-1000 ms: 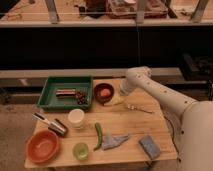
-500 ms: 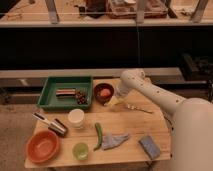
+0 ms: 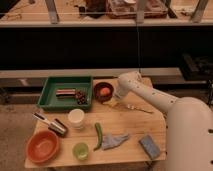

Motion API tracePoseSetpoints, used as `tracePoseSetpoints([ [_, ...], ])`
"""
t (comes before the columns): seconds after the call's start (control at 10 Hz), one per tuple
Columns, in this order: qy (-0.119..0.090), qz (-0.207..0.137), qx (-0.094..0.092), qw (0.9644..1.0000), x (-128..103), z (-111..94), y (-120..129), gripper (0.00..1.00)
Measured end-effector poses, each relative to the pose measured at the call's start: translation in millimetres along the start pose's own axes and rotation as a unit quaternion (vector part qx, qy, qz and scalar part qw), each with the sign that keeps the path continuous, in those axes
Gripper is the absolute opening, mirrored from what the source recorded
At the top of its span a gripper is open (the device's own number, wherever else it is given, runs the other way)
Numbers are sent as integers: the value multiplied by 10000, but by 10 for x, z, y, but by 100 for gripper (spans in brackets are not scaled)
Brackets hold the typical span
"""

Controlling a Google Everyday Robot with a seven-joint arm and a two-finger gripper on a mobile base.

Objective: Place banana in paper cup

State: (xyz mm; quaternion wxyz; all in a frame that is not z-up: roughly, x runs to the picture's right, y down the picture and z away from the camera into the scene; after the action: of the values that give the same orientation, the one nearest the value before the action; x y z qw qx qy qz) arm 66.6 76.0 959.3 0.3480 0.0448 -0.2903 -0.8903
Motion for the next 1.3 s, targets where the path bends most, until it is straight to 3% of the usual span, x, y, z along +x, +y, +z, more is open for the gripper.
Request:
tracePoseSetpoints([
  [0.2,-27,1,14,10000,-17,-14,-8,3],
  [0.5,-18,4,37,10000,-14,-21,-27,0],
  [0.6,79,0,138,9999,-34,-91,-87,0],
  [0.8,402,-33,250,9989,5,-382,-172,0],
  [1.0,748,-145,404,9963,168,-872,-352,0],
  [1.2,937,-218,549,9938,271,-1274,-478,0],
  [1.3,944,-228,568,9937,281,-1285,-494,0],
])
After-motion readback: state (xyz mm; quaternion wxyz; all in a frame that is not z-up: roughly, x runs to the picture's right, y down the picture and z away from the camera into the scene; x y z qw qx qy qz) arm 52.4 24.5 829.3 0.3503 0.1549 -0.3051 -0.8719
